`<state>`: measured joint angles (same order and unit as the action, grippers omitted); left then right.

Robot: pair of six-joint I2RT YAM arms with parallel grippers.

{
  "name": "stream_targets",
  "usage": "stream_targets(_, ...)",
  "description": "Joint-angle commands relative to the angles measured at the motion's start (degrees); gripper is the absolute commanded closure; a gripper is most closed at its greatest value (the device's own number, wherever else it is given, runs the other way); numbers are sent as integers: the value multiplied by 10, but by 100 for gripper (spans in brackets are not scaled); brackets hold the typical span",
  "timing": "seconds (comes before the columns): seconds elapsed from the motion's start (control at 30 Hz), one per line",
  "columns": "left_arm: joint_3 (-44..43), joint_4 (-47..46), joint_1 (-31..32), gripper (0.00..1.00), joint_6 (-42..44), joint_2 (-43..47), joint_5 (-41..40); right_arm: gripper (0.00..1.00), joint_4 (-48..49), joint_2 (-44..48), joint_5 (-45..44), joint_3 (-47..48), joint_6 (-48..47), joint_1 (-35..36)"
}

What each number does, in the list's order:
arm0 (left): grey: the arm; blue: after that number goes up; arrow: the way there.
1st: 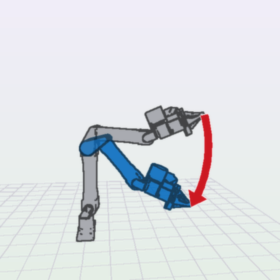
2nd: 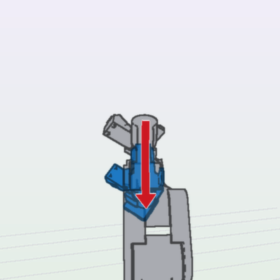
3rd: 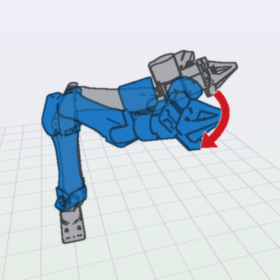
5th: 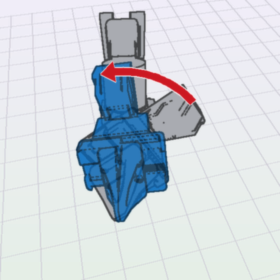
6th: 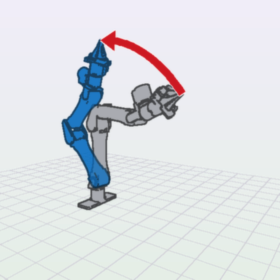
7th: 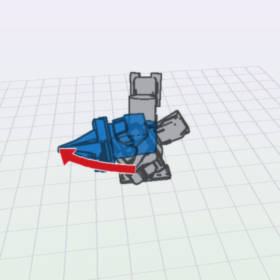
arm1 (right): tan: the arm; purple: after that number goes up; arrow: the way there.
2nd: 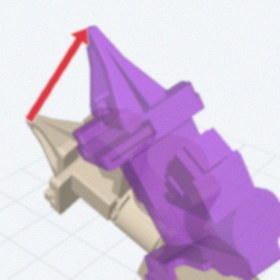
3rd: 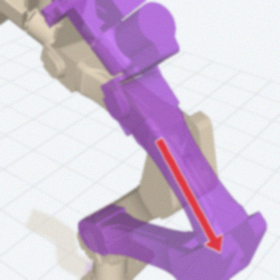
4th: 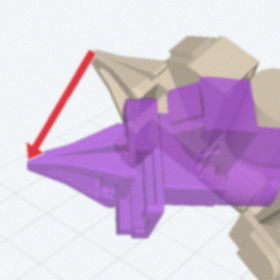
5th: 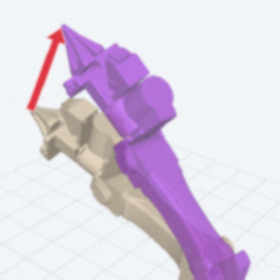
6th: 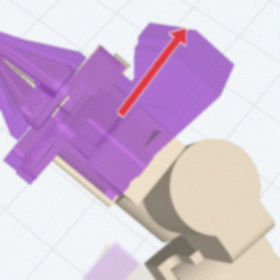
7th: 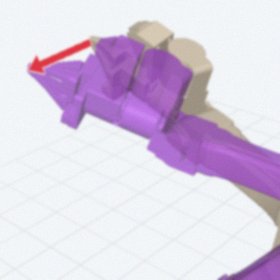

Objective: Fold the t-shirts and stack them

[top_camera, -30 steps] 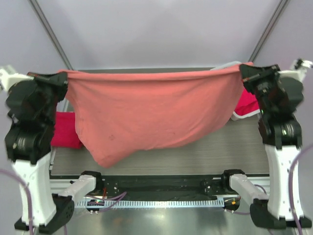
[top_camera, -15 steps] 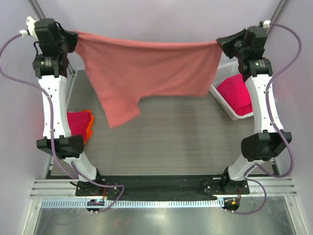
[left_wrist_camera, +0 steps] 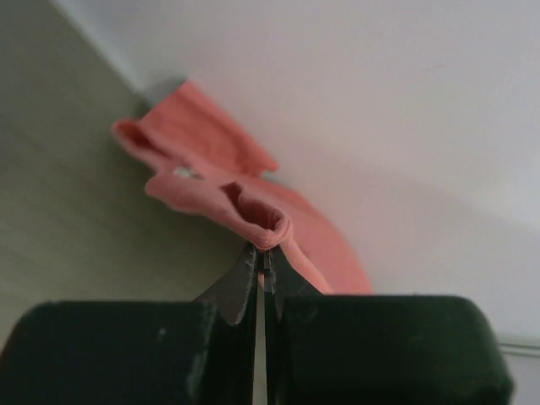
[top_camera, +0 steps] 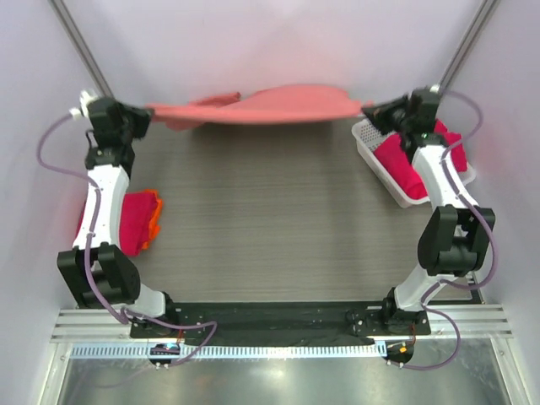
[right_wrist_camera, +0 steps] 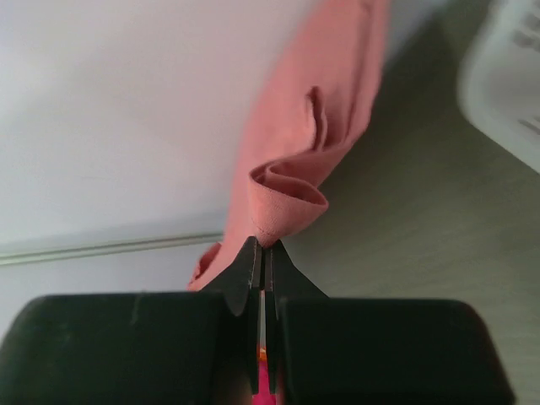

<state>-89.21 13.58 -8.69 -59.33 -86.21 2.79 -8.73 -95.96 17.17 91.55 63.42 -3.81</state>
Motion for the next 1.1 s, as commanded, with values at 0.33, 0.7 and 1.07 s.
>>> stream_targets(0.33, 509, -142, -5, 100, -4, 241, 11, 99, 146, 132, 21, -482, -84, -8)
stream_targets(0.7, 602, 180, -5, 99, 71, 522, -12, 97, 4, 443, -67, -707, -124, -8)
stream_targets(1.07, 603, 311, 42, 24, -31, 606, -64, 43, -195, 678, -149, -698, -128, -8)
